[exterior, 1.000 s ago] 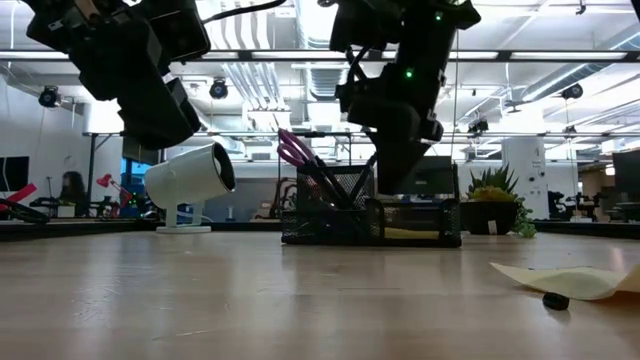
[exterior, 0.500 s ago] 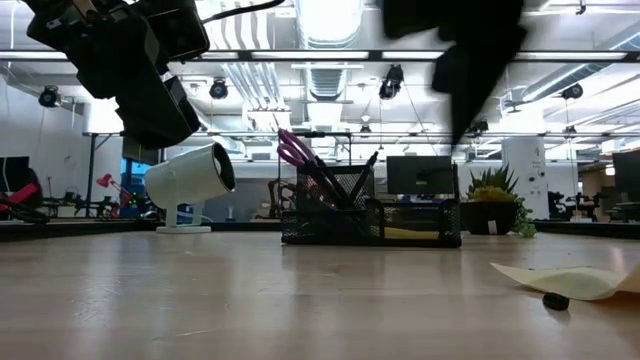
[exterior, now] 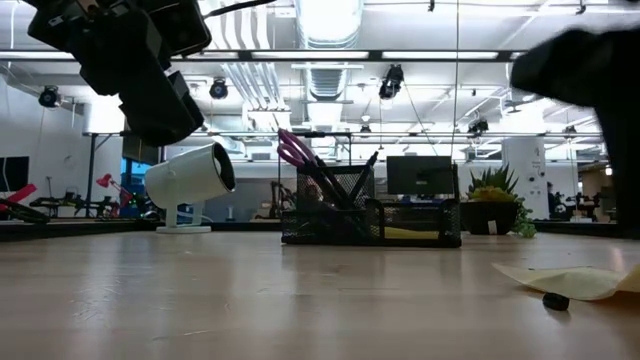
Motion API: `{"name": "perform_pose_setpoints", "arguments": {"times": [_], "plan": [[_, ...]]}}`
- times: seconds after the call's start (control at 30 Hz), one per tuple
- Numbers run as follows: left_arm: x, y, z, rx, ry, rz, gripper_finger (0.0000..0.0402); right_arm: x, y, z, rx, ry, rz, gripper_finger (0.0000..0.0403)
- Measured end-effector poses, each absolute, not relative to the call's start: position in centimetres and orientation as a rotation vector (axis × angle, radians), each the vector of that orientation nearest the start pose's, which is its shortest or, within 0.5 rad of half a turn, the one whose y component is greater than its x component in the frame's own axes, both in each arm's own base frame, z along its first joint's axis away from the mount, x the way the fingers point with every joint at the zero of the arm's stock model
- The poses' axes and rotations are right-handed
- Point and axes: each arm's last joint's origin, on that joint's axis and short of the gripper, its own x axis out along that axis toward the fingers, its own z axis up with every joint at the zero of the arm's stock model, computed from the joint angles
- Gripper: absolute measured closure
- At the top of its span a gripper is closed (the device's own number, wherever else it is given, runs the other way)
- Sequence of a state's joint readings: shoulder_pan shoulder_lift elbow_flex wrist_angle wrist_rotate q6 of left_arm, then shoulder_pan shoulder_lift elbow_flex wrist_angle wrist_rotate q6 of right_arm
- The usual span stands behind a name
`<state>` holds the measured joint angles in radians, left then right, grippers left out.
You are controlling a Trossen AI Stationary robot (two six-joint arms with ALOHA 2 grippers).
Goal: Pick and place office supplies into organizer
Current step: Put the yellow sticky notes into the black desk organizer
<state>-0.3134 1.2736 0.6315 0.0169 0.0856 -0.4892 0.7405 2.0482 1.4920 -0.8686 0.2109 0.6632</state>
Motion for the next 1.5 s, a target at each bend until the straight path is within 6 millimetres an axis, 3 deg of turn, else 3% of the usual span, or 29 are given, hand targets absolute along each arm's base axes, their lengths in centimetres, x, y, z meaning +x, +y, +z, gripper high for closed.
{"name": "perform_pose_setpoints", "arguments": {"times": [0.23,0.57,0.73,1.03,1.13,1.27,1.5], "plan": [[24.1,-8.1,20.3,-0.399,0.697,-0.226,0.0328,31.2,26.5,14.0,-0.086,1.370,-0.083,0.0202],[24.1,-8.1,20.3,-0.400,0.692,-0.226,0.0328,31.7,25.6,13.8,-0.107,1.313,-0.196,0.0212],[24.1,-8.1,20.3,-0.399,0.693,-0.226,0.0328,32.0,24.9,13.4,-0.099,1.324,-0.216,0.0258],[24.1,-8.1,20.3,-0.399,0.695,-0.225,0.0328,32.6,23.8,13.3,-0.084,1.334,-0.244,0.0378],[24.1,-8.1,20.2,-0.398,0.697,-0.225,0.0328,32.7,23.8,13.5,-0.067,1.340,-0.248,0.0392],[24.1,-8.1,20.2,-0.398,0.697,-0.225,0.0328,33.0,23.7,15.0,-0.008,1.328,-0.328,0.0394],[24.4,-8.2,20.7,-0.408,0.647,-0.239,0.0328,32.8,23.3,22.3,0.220,1.161,-0.514,0.0394]]}}
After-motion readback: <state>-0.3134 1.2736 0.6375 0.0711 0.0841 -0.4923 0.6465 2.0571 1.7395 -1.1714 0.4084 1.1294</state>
